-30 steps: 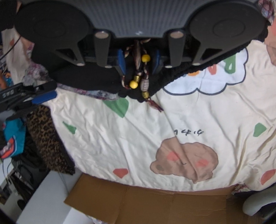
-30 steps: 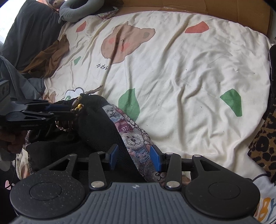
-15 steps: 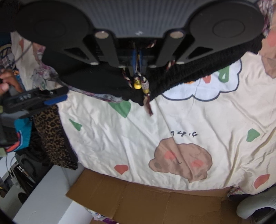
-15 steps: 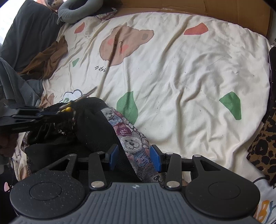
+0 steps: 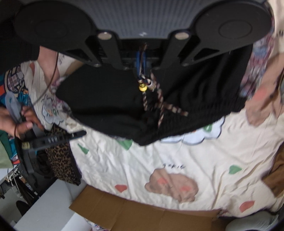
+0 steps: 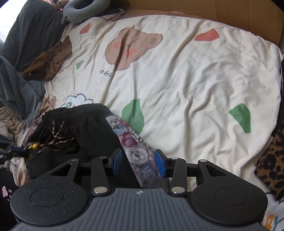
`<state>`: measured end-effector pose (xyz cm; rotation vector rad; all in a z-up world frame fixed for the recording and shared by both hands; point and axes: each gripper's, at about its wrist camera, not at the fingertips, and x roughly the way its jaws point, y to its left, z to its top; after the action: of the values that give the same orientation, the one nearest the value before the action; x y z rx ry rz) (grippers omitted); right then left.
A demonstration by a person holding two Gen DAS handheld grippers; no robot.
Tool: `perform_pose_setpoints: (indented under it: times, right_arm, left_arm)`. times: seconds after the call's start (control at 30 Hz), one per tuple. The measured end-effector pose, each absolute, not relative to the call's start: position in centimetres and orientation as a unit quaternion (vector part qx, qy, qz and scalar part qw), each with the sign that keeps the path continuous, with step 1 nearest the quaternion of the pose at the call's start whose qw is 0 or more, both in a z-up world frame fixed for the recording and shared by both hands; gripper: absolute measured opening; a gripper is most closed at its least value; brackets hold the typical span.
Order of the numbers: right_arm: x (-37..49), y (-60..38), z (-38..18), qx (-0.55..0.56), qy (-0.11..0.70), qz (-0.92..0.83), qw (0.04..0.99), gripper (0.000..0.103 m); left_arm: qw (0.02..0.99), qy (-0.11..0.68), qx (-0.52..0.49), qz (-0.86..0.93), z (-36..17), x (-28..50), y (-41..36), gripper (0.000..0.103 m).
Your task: Fold clothes
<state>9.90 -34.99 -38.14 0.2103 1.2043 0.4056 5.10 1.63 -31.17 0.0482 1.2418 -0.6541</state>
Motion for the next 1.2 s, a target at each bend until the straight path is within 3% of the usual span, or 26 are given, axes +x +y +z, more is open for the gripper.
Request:
perform_pose_setpoints:
  times: [0.13,0.27,0.33,0.97,1.1,1.2]
  right_arm:
    - [10.7,-34.4,-38.3,0.087,0.559,0.192,0.802,0.047]
    - [11.1,-33.8,-38.4,0.079,0.557,0.2,0.802,0.047]
    - [11.2,-33.5,-38.5,0.076,0.555,0.202,0.803,0.047]
    - [14.2,-32.1,-40.2,0.025,0.516,0.201,0.832,0.045]
    - [14.4,-31.2,-41.0,0.01,0.518,0.206,0.83,0.035]
    - [14.2,-30.6,-41.8,0.01,0.531,0.218,0.819,0.023]
  left_arm:
    - [0.75,0.594,0.01,-0.29,-31.6,4.2,2.9,0.006]
    - [0.747,0.608,-0.008,-0.269,-31.8,3.3,4.2,0.028]
    - [0.752,0.605,-0.005,-0.263,-31.7,3.2,4.7,0.034]
    - [0.799,0.528,0.029,-0.286,-32.1,13.1,-0.1,0.037]
    - [0.798,0.518,0.032,-0.306,-33.0,15.8,-2.7,0.052]
    - [0.796,0.519,0.02,-0.311,-34.5,17.6,-4.6,0.053]
